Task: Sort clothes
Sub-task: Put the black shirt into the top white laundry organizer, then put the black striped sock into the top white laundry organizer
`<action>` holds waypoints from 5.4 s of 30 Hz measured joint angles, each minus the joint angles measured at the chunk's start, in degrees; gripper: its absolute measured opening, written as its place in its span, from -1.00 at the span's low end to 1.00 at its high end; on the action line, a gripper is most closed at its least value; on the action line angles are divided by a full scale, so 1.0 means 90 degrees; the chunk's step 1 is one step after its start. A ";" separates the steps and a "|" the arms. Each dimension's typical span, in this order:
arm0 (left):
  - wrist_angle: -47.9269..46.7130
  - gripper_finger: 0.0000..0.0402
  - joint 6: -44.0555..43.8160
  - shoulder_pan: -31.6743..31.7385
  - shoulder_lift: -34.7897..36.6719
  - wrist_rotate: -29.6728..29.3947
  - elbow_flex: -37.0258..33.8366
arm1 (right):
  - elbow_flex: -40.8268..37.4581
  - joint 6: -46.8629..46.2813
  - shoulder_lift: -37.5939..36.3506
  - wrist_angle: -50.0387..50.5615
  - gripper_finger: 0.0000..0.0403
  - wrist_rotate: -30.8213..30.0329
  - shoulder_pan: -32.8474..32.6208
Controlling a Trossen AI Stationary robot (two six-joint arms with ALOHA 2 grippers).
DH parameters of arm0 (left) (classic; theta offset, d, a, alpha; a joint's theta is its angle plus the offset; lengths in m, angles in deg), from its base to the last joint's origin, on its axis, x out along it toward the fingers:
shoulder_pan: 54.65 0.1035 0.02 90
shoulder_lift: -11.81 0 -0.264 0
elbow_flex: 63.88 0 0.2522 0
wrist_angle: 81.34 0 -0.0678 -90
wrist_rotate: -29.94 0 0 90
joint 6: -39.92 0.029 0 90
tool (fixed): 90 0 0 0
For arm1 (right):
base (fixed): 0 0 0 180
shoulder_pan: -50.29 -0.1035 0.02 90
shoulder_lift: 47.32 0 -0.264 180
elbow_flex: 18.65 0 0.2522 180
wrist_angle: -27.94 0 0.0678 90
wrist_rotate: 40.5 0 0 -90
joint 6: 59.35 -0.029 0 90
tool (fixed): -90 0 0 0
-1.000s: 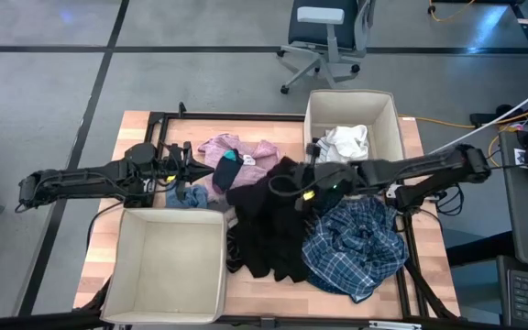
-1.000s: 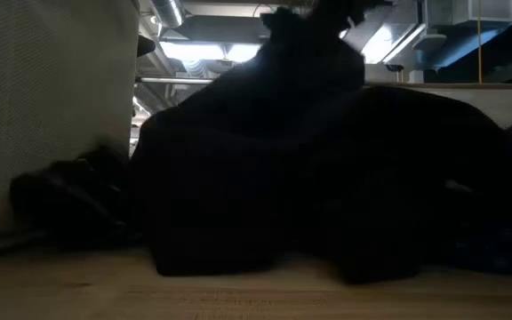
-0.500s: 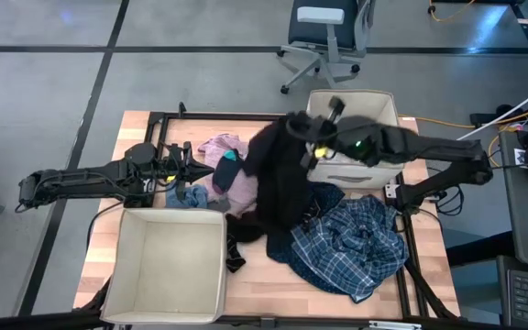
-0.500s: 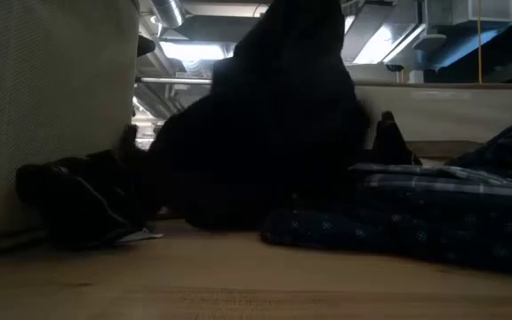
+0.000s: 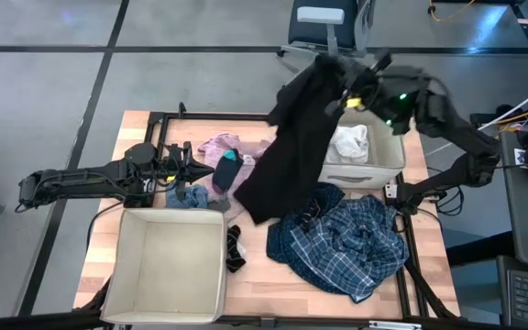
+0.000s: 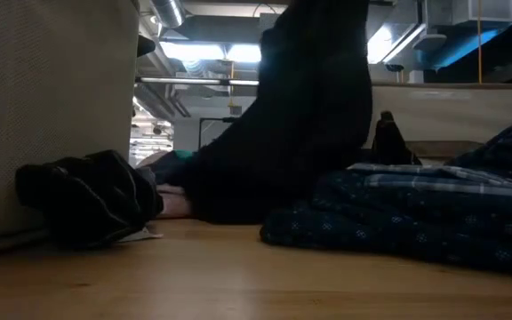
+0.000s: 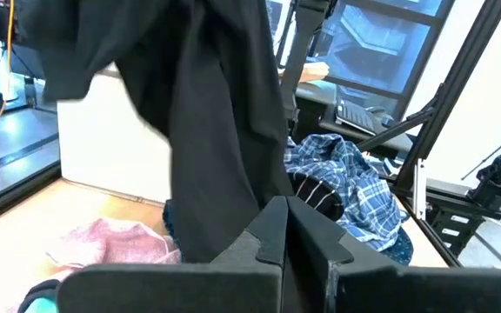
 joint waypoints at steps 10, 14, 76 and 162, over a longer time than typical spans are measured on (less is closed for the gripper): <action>0.0000 -0.99 -0.0004 0.0000 0.0000 -0.0001 0.0000 | 0.1288 0.0984 0.0000 0.0023 -0.91 -0.0659 0.0504; 0.0002 -0.99 -0.0002 -0.0002 0.0000 0.0000 0.0000 | 0.1712 0.1483 0.0000 -0.0028 -0.91 -0.1027 0.0574; 0.0053 -0.99 0.0070 -0.0001 0.0000 -0.0333 0.0000 | -0.0380 -0.2182 -0.0426 0.4079 -0.91 -0.0886 0.1382; -0.0300 -0.99 0.0144 0.0000 0.0000 -0.0287 0.0000 | -0.5698 -0.2523 -0.0299 -0.0095 0.23 0.2899 -0.2945</action>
